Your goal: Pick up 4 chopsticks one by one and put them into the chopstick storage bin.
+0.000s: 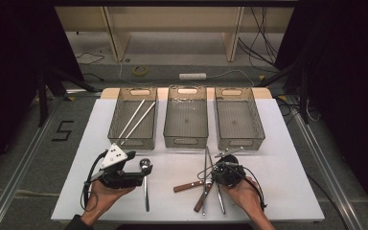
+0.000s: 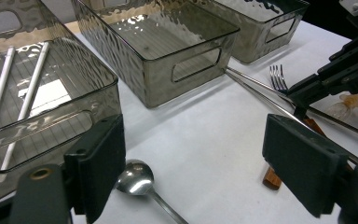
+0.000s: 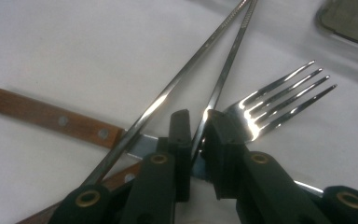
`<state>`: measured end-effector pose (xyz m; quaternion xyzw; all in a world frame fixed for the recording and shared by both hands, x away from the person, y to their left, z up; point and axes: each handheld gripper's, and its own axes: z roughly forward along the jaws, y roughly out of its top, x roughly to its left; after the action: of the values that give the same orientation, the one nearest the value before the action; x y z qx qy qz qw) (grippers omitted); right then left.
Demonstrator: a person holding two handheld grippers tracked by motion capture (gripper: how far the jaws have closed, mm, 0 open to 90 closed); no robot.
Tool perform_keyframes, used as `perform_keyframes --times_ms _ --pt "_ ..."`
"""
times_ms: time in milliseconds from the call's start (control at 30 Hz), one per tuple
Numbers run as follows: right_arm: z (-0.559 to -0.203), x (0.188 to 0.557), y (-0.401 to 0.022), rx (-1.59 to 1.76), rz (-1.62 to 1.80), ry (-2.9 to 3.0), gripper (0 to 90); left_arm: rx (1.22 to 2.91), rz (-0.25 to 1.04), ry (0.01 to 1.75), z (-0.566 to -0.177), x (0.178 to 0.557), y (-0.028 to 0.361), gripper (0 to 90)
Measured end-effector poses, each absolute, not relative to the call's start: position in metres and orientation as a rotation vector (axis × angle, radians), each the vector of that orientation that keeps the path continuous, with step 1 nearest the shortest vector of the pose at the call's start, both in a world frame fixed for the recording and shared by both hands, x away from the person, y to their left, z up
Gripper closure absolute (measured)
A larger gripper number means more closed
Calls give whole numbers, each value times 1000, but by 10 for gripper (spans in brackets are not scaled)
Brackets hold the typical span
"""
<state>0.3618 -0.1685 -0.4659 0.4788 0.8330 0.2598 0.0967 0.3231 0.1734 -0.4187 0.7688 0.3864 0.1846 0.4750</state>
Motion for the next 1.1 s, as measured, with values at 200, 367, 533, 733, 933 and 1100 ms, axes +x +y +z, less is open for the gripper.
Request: perform_keyframes --times_ms 200,367,533,733,933,1100 --pt "-464 364 -169 1423 757 2474 827 1880 450 945 -419 323 173 208" --pt "-463 362 -173 1428 758 2492 831 1883 450 943 -418 323 173 208" --pt "-463 360 -174 1425 752 2516 835 1881 451 943 -418 323 173 208" --pt "-462 356 -171 1406 741 2546 839 1882 452 942 -418 323 173 208" --pt "-463 352 -170 1391 712 2571 831 1883 454 940 -418 323 173 208" --pt "-465 351 -169 1384 704 2589 830 1881 454 941 -418 323 173 208"
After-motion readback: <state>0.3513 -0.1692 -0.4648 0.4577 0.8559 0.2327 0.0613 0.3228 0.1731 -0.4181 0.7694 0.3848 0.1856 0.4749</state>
